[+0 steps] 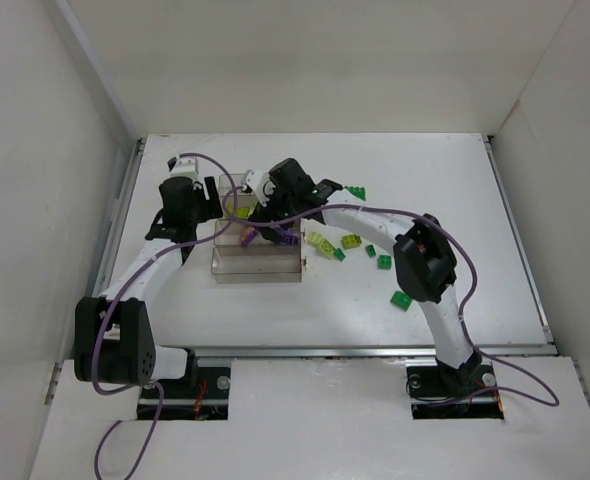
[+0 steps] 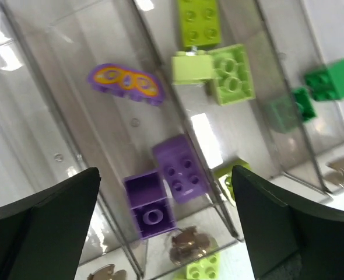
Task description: Sort the legos into containers by color
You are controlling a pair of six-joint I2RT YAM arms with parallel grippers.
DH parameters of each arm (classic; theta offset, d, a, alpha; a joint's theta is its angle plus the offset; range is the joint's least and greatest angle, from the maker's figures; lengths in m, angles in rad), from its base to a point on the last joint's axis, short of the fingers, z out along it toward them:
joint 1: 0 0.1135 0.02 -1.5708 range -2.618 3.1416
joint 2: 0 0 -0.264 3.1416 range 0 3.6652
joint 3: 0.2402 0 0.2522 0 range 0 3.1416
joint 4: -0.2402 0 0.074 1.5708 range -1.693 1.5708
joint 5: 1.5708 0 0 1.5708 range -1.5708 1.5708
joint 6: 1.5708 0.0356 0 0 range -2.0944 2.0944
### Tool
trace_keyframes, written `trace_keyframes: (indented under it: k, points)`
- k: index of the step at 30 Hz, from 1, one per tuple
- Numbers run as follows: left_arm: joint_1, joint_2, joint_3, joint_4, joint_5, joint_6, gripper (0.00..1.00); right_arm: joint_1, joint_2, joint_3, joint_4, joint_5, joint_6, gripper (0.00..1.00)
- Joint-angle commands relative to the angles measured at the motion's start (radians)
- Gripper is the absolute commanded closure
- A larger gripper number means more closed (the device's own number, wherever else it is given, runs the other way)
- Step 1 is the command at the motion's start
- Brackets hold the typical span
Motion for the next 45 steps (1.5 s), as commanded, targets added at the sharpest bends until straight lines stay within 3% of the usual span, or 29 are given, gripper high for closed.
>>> trace_keyframes:
  k: [1,4,9,15,20,23,24,29,37,44,45]
  points:
    - [-0.002,-0.011,0.024,0.07,0.044,0.007,0.3,-0.005,-0.063,0.063,0.066,0.12,0.046,0.0]
    - [-0.002,-0.011,0.024,0.081,0.076,0.03,0.3,-0.005,-0.133,0.052,0.145,0.188,0.163,0.0]
    - [-0.002,-0.011,0.015,0.09,0.105,0.058,0.31,-0.155,-0.25,-0.055,0.213,0.235,0.41,0.0]
    - [-0.002,-0.011,-0.016,0.149,0.145,0.119,0.31,-0.462,-0.31,-0.15,-0.037,0.255,0.697,0.0]
    - [-0.03,-0.02,-0.047,0.181,0.145,0.16,0.31,-0.568,-0.46,-0.429,-0.135,0.425,0.818,0.0]
    - [-0.03,-0.02,-0.07,0.23,0.157,0.171,0.31,-0.62,-0.529,-0.584,-0.135,0.458,0.965,0.0]
    - [-0.039,-0.029,-0.082,0.259,0.167,0.162,0.31,-0.664,-0.617,-0.689,-0.093,0.505,1.105,0.0]
    - [-0.048,-0.03,-0.091,0.259,0.167,0.173,0.31,-0.684,-0.634,-0.752,-0.063,0.53,1.157,0.0]
    - [-0.048,-0.057,-0.125,0.293,0.167,0.173,0.31,-0.703,-0.496,-0.753,-0.078,0.565,1.108,0.05]
    - [-0.048,-0.057,-0.134,0.293,0.145,0.182,0.31,-0.75,-0.453,-0.778,-0.002,0.55,1.05,0.26]
    - [-0.048,-0.057,-0.134,0.293,0.136,0.182,0.31,-0.75,-0.453,-0.778,-0.002,0.539,1.038,0.36]
